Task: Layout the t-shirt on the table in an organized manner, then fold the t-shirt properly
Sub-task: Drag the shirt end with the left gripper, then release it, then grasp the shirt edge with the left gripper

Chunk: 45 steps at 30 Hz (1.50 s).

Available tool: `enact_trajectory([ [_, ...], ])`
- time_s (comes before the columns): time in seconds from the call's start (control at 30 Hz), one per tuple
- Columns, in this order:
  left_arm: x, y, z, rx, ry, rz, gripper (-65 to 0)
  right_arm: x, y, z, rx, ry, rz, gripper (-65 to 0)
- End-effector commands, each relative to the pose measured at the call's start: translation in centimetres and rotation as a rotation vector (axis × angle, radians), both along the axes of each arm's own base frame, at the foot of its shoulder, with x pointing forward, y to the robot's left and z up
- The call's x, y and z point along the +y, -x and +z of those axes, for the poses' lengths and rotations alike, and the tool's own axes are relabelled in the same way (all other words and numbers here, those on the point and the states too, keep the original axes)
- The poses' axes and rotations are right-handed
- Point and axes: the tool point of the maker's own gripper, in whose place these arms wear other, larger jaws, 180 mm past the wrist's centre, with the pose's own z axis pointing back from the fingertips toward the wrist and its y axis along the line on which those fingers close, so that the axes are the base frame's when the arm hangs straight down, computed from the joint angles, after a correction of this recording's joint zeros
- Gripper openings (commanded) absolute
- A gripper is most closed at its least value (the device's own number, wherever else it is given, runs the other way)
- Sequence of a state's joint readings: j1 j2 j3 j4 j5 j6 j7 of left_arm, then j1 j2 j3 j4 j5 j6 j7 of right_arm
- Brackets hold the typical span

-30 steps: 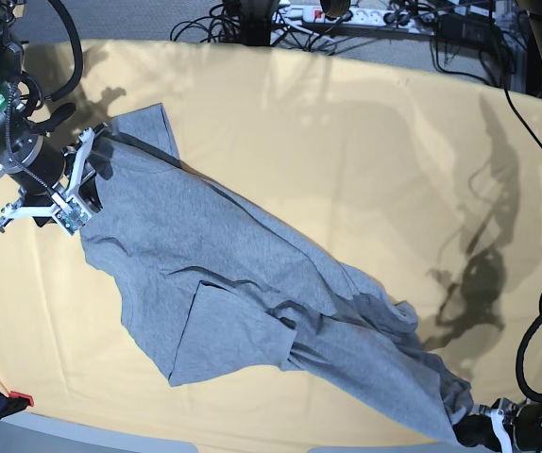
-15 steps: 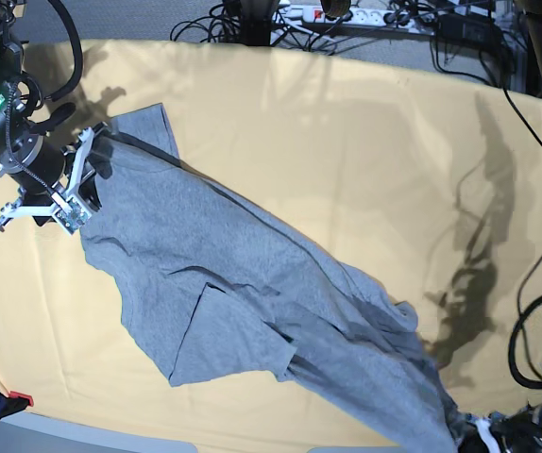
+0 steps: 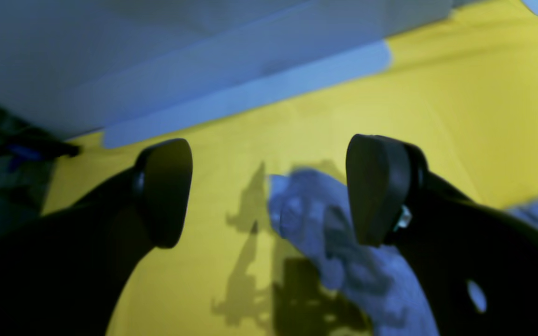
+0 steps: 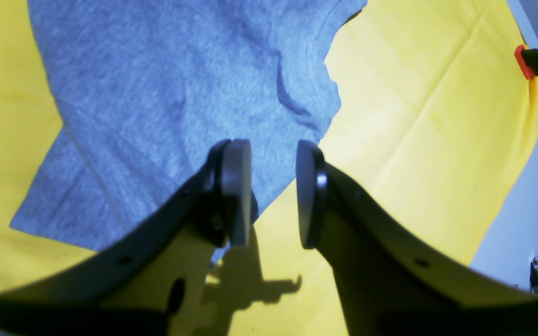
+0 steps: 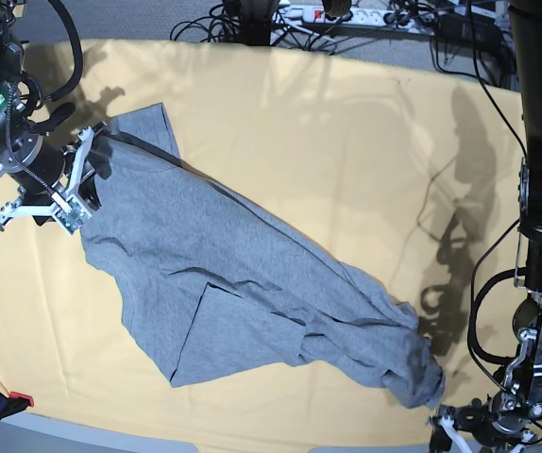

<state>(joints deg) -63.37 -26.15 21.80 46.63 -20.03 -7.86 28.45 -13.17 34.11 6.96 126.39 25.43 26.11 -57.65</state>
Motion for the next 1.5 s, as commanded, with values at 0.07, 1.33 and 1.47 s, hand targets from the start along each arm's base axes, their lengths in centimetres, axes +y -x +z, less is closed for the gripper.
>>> enact_trajectory([
  [0.07,2.5,-0.3,3.8,-0.045,0.028,0.134,-15.6,-0.2,-0.6,1.2,-0.044,0.008,0.006,-47.1],
  [1.33,0.7,13.3,-17.8,0.758,0.218,-0.181,-15.6,-0.1,-0.6,1.3,-0.049,0.005,0.009,-47.1],
  [1.47,-0.2,12.4,-20.0,0.678,0.218,-0.14,-15.6,-0.1,-0.6,1.3,-0.049,0.004,0.009,-47.1],
])
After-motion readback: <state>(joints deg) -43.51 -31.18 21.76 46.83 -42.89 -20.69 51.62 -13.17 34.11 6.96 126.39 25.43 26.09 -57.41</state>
